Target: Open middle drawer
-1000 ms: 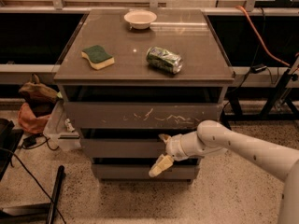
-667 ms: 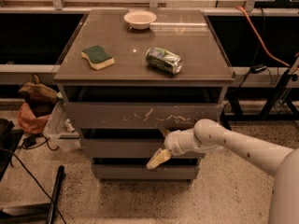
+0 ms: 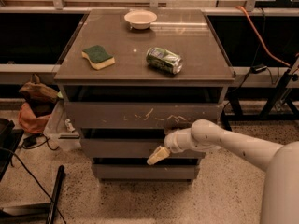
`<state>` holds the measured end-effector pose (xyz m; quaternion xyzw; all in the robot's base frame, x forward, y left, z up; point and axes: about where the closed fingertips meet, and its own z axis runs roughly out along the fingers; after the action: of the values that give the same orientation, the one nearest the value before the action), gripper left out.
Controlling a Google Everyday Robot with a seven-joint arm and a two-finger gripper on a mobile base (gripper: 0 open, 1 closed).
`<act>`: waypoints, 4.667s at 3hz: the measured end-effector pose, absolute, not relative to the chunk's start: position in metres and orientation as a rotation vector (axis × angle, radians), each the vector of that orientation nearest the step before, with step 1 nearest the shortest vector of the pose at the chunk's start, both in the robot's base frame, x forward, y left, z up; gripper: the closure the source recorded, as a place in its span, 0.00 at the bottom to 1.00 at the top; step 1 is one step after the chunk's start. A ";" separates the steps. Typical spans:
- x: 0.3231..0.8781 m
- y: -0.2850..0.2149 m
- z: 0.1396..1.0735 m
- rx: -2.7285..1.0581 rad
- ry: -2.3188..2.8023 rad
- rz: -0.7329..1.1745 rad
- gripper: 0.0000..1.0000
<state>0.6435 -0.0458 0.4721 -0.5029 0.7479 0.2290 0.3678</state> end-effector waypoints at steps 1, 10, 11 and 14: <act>0.649 -0.035 0.453 -1.350 1.959 0.594 0.00; 0.567 -0.013 0.435 -1.436 2.071 0.774 0.00; 0.554 -0.011 0.447 -1.487 2.110 0.766 0.00; 0.476 -0.020 0.463 -1.493 2.224 0.825 0.00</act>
Offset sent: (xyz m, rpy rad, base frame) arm 0.0027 0.0349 -0.0617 -0.1662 0.1546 0.1399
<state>0.4764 -0.0205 0.4625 -0.5251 0.7821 0.2903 0.1685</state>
